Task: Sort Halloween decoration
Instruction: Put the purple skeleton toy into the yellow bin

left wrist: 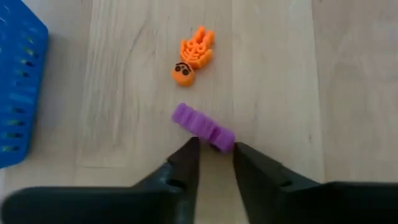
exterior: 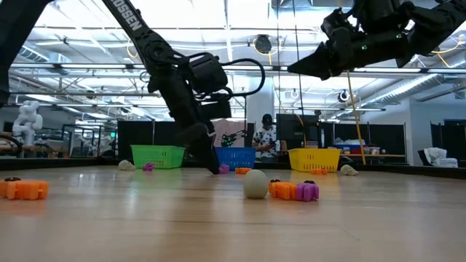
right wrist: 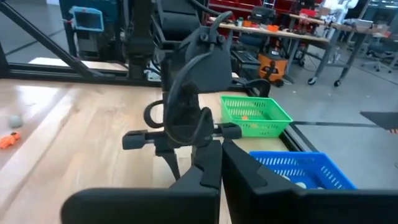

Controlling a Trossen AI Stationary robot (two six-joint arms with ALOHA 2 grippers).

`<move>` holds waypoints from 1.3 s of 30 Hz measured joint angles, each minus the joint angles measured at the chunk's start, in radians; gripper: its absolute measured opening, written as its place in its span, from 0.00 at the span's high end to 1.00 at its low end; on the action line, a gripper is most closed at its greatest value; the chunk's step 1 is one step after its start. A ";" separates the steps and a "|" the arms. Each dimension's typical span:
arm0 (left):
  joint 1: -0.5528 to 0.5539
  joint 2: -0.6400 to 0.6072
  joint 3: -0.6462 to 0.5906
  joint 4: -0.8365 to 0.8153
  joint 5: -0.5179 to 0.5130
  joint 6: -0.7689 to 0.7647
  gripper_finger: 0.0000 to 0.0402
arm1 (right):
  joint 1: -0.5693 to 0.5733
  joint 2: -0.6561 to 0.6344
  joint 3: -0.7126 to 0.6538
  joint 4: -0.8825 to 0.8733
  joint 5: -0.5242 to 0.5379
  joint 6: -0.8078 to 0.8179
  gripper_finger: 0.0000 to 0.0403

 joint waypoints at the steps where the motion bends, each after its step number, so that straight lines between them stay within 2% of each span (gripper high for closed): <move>1: 0.000 0.000 0.000 0.004 0.001 -0.017 0.79 | 0.003 0.000 0.000 0.002 0.001 0.000 1.00; 4: -0.001 0.002 -0.001 0.014 0.004 -0.061 0.92 | 0.009 0.000 0.000 0.009 0.001 0.000 1.00; 6: 0.000 0.002 -0.002 0.024 0.002 -0.084 0.98 | 0.010 0.000 0.000 0.012 0.001 0.000 1.00; 9: 0.000 0.002 -0.002 0.027 -0.003 -0.107 0.98 | 0.010 0.000 0.000 0.011 0.002 0.000 1.00; 13: 0.001 -0.003 -0.002 0.025 -0.007 -0.212 0.97 | 0.010 0.000 0.000 0.011 0.002 0.000 1.00; 17: 0.001 -0.004 -0.002 0.024 0.028 -0.296 0.90 | 0.010 0.000 0.000 0.009 0.001 -0.001 1.00; 20: -0.008 -0.004 -0.002 0.024 0.053 -0.355 0.81 | 0.010 0.000 0.000 0.006 0.002 0.000 1.00; 26: -0.021 -0.005 -0.002 0.038 0.023 -0.455 0.59 | 0.010 0.000 0.000 0.003 0.002 0.000 1.00; 29: -0.020 0.015 -0.002 0.106 -0.003 -0.523 0.51 | 0.010 0.000 0.000 0.003 0.002 0.000 1.00; 35: -0.021 0.064 -0.001 0.197 -0.056 -0.594 0.50 | 0.010 0.000 0.000 0.002 0.002 0.008 1.00; 39: -0.021 0.073 -0.001 0.209 -0.070 -0.585 0.59 | 0.010 0.000 0.000 -0.003 0.002 0.010 1.00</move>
